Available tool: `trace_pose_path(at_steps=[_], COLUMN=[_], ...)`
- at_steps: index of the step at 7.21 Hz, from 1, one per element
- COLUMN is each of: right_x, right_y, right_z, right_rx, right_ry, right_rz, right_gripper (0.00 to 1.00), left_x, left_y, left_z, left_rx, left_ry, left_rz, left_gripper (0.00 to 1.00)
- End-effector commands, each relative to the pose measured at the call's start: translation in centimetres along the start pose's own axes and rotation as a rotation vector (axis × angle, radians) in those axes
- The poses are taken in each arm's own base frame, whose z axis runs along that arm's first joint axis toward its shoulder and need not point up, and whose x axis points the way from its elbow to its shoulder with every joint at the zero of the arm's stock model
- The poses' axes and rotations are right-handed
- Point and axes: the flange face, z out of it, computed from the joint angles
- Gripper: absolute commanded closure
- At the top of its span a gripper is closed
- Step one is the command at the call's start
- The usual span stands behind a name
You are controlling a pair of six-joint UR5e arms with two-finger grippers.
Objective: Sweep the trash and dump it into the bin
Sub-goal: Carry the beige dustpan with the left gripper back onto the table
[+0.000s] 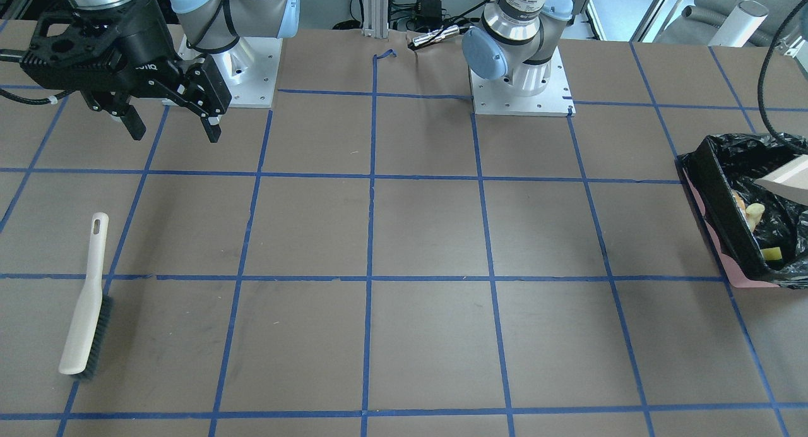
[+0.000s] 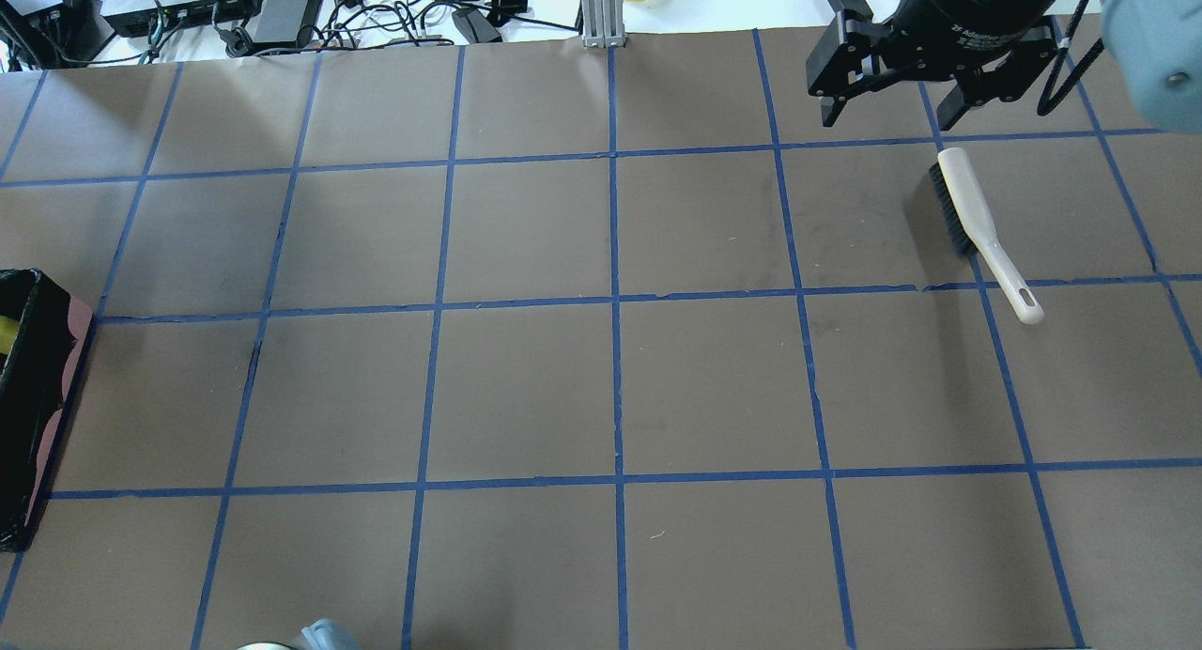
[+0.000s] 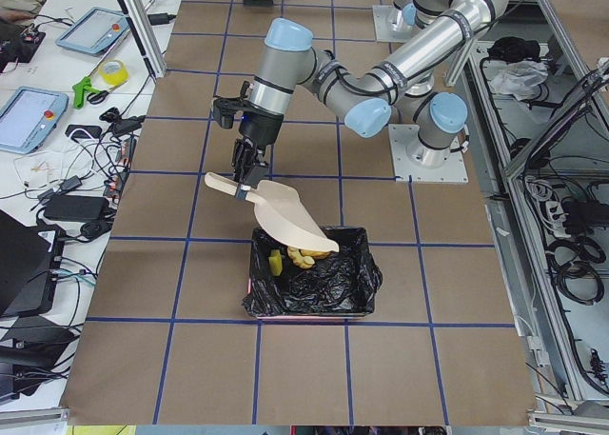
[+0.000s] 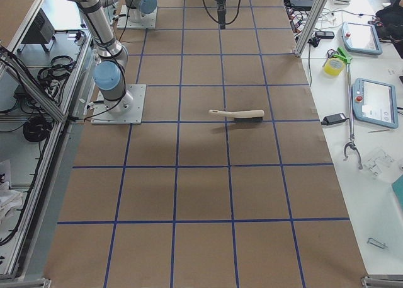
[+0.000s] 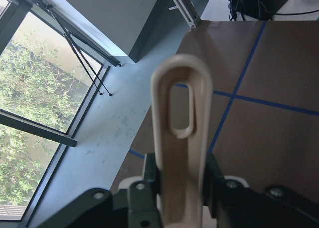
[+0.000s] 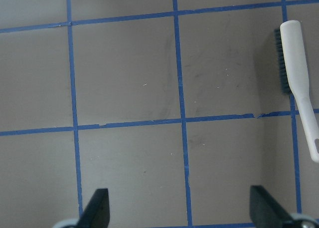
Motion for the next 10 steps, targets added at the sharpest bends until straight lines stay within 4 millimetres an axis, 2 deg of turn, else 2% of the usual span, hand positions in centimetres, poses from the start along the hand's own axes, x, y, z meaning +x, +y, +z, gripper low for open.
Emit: trace_pose_path(at_steps=[1, 4, 5, 6, 7, 8, 9, 10], right_x=[0.0, 0.0, 0.0, 0.0, 0.0, 0.0, 0.0, 0.0], right_y=[0.0, 0.0, 0.0, 0.0, 0.0, 0.0, 0.0, 0.0], right_z=[0.0, 0.0, 0.0, 0.0, 0.0, 0.0, 0.0, 0.0], right_rx=[0.001, 0.001, 0.001, 0.001, 0.001, 0.001, 0.001, 0.001], right_ry=[0.0, 0.0, 0.0, 0.0, 0.0, 0.0, 0.0, 0.0], right_rz=[0.0, 0.0, 0.002, 0.002, 0.002, 0.002, 0.002, 0.002], right_gripper=[0.0, 0.0, 0.0, 0.0, 0.0, 0.0, 0.0, 0.0], left_x=[4.2, 11.4, 14.4, 17.4, 19.4, 22.1, 25.8, 28.4], left_y=[0.7, 3.3, 4.4, 4.8, 5.0, 5.3, 5.8, 6.3], left_z=[-1.7, -0.1, 0.0, -0.8, -1.4, -1.4, -1.8, -1.3], left_rx=[-0.197, -0.405, -0.446, -0.474, -0.511, -0.551, -0.578, -0.61], left_ry=[0.09, 0.241, 0.246, 0.241, 0.272, 0.268, 0.26, 0.239], left_rz=[-0.167, -0.527, -0.586, -0.664, -0.727, -0.769, -0.781, -0.82], left_gripper=[1.0, 1.0, 1.0, 1.0, 1.0, 1.0, 1.0, 1.0])
